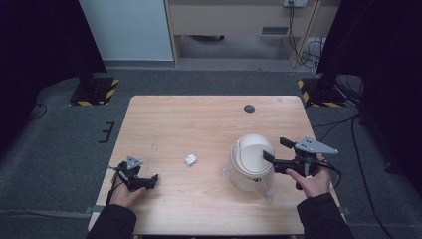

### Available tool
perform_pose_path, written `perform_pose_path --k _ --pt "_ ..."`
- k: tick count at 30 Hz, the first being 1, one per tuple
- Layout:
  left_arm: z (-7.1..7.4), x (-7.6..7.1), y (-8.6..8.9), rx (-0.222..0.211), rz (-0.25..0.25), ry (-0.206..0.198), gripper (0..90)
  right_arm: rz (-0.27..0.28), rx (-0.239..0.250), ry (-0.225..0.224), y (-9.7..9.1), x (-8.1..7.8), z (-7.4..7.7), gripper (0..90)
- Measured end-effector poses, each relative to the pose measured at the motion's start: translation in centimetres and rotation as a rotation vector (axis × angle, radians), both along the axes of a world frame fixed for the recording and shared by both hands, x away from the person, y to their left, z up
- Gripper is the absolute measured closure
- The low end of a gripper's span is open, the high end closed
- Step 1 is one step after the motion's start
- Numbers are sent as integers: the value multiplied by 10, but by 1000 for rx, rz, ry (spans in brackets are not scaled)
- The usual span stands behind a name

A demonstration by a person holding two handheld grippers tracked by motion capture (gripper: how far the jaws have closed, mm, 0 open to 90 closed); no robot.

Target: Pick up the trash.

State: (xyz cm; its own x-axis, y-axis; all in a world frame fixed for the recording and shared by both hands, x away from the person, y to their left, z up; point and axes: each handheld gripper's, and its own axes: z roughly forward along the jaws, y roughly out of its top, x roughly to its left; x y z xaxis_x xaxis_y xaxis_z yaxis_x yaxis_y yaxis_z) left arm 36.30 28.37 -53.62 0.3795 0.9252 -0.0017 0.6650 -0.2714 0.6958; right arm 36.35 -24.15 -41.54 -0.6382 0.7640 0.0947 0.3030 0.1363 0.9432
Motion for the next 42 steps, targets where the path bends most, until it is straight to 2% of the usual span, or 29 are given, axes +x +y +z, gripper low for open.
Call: perform_pose_path --k 4,7,9,20,29,35,42 --pt "0 0 0 0 0 0 0 11 24 24 -1 0 -5 165" --pt "0 0 0 0 -1 0 0 13 -7 41 0 1 -10 172" --pt "0 0 0 0 -1 0 0 20 -2 57 0 1 -13 169" --pt "0 0 0 0 -2 0 0 38 -58 107 3 4 -23 181" --pt "0 0 0 0 -2 0 0 -1 -13 146 5 7 -28 177" --pt "0 0 0 0 -3 0 0 9 -8 131 2 6 -26 202" --pt "0 0 0 0 -11 0 0 46 18 111 -7 -5 -21 195"
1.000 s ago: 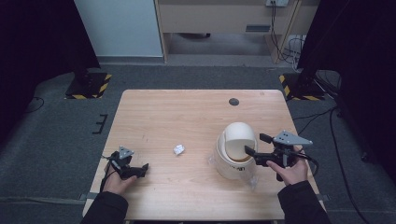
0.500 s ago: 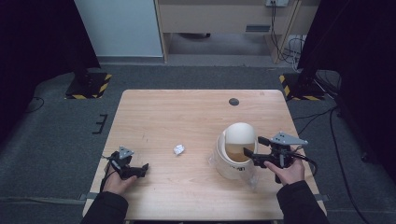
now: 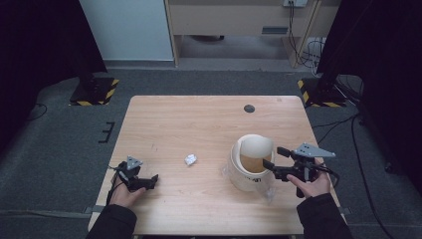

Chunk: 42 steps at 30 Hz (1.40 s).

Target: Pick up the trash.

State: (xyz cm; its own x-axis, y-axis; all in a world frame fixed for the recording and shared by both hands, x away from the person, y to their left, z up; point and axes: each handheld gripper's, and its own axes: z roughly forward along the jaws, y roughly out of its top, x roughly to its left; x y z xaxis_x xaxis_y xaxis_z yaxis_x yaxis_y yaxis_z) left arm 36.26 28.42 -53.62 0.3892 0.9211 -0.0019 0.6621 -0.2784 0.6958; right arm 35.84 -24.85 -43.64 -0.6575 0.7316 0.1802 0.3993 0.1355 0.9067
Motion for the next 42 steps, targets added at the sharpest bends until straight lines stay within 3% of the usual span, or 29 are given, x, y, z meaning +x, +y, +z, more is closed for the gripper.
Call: perform_pose_path --k 8,12,17,22,30,37,42 --pt "0 0 1 0 -11 0 0 -30 42 -28 -22 -7 13 196" --pt "0 0 2 1 -17 0 0 -85 62 -26 -32 -6 14 178" --pt "2 1 2 7 -24 18 0 -183 43 6 -42 0 0 170" --pt "6 2 2 13 -26 41 56 -259 -8 52 -53 6 -19 169" --pt "11 2 0 16 -35 60 173 -279 -144 128 -61 18 -51 166" --pt "22 1 -9 -26 -69 -17 212 -233 -262 201 -54 27 -71 157" --pt "29 0 -21 -70 -107 -61 237 -214 -306 217 -52 29 -77 149"
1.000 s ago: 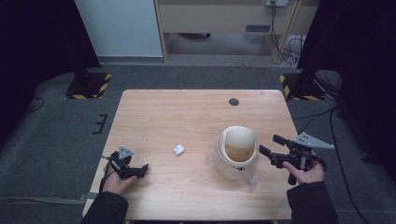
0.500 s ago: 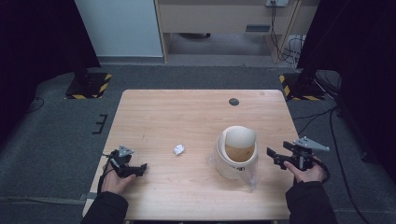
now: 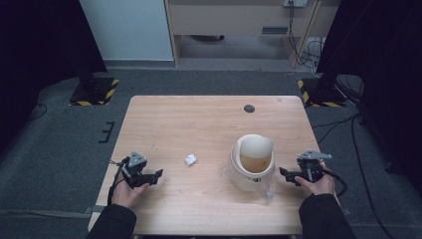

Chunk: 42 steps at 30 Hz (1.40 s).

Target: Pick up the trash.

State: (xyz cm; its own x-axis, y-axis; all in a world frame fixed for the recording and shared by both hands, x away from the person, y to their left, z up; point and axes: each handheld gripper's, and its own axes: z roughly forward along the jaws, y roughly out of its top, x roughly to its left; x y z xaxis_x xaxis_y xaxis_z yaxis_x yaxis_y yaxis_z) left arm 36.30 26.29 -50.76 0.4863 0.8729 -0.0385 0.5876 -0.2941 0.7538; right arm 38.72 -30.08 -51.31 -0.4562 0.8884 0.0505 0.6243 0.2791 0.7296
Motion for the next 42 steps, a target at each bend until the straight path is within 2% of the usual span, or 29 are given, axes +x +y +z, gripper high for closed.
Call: perform_pose_path --k 6,9,16,30,33,39,42 --pt "7 -1 -17 -32 -44 -47 255 15 -22 24 0 1 -5 136" --pt "8 1 -24 -53 -60 -56 258 20 -33 35 0 1 -8 128" --pt "10 7 -37 -65 -82 -65 292 42 -55 56 0 2 -12 127" --pt "3 28 -65 -38 -134 -62 333 65 -86 81 -1 3 -16 121" --pt "1 32 -70 -16 -145 -56 338 61 -84 82 -1 3 -16 117" --pt "-5 40 -86 1 -168 -46 358 64 -88 78 -1 3 -16 112" --pt "-8 44 -91 29 -182 -38 373 66 -88 75 -1 3 -17 106"
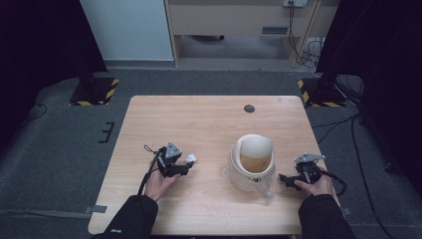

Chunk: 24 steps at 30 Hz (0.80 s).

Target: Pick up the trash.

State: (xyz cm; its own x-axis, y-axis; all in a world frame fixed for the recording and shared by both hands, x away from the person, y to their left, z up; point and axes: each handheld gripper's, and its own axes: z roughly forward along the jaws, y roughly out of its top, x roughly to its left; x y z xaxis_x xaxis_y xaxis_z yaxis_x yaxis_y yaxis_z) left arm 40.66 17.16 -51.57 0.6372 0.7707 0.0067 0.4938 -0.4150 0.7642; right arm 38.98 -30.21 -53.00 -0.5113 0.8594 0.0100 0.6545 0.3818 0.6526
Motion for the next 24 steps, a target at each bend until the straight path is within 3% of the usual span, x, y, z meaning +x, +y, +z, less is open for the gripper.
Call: perform_pose_path --k 4,14,24 --pt "-4 5 -4 20 -3 12 404 1 0 0 1 0 0 93" --pt "-10 13 -7 22 1 37 461 8 -1 -3 1 0 -1 78" --pt "-13 16 -10 17 4 72 594 9 2 0 1 0 -1 72"
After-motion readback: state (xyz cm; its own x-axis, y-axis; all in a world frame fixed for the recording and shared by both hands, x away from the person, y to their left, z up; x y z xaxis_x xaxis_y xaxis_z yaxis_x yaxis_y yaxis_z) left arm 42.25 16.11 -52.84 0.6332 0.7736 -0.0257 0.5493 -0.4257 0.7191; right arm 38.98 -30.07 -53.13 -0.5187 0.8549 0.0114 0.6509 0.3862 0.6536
